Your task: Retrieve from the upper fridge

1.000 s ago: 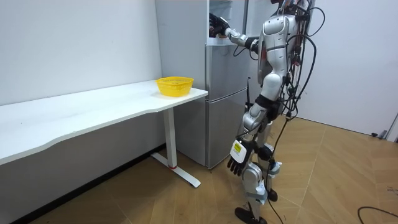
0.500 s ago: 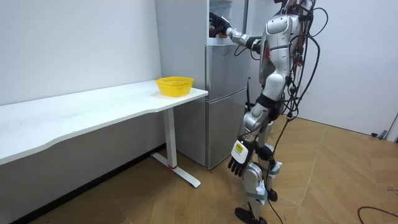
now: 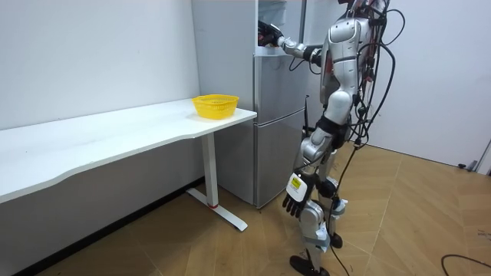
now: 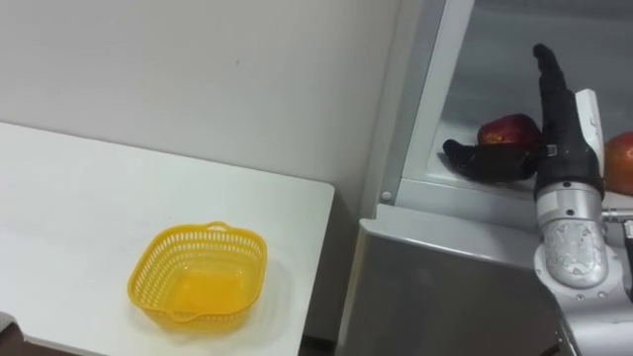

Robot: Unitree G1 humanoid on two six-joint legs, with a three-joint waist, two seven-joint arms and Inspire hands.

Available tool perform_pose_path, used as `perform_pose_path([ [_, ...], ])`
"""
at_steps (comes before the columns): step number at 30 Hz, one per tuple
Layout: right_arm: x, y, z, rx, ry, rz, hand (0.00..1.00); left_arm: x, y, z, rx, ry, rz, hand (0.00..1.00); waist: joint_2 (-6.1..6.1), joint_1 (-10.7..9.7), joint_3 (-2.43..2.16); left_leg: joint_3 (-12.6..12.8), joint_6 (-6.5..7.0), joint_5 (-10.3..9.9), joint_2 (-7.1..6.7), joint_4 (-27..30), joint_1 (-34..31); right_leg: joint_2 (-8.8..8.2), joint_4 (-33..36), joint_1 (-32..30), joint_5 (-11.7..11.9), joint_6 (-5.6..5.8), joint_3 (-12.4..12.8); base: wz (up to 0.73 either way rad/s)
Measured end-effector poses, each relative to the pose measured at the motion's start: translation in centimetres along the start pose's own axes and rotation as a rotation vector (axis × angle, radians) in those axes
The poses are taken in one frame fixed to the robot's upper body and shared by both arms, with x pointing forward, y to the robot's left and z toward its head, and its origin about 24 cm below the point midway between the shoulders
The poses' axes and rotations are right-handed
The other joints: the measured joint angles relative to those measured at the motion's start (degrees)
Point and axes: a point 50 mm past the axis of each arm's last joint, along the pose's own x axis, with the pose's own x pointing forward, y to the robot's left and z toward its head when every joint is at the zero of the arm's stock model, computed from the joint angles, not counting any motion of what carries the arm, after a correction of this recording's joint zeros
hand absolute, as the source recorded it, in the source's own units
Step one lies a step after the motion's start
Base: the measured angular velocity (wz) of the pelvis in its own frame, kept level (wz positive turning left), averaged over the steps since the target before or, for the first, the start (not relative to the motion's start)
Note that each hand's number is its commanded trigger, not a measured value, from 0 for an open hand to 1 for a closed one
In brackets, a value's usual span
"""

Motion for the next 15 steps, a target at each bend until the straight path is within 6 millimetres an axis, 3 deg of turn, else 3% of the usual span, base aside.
perform_pose_path([
  [7,0.05,-0.1,-0.23,0.008,0.013,0.023,0.0,0.03,0.06,-0.11,-0.001,0.012,-0.002,0.0,-0.28,-0.3,-0.07,0.02,0.0,0.0,0.0,0.0,-0.18,-0.01,0.01,-0.22,0.03,-0.04,0.01,0.0],
  [15,0.04,-0.13,-1.06,0.01,0.058,0.057,0.0,0.05,0.17,-0.01,0.0,0.019,-0.005,0.0,-0.96,-0.35,-0.55,0.01,0.0,0.0,0.0,0.18,-0.14,-0.05,0.03,-0.08,0.04,-0.06,0.0,0.0],
])
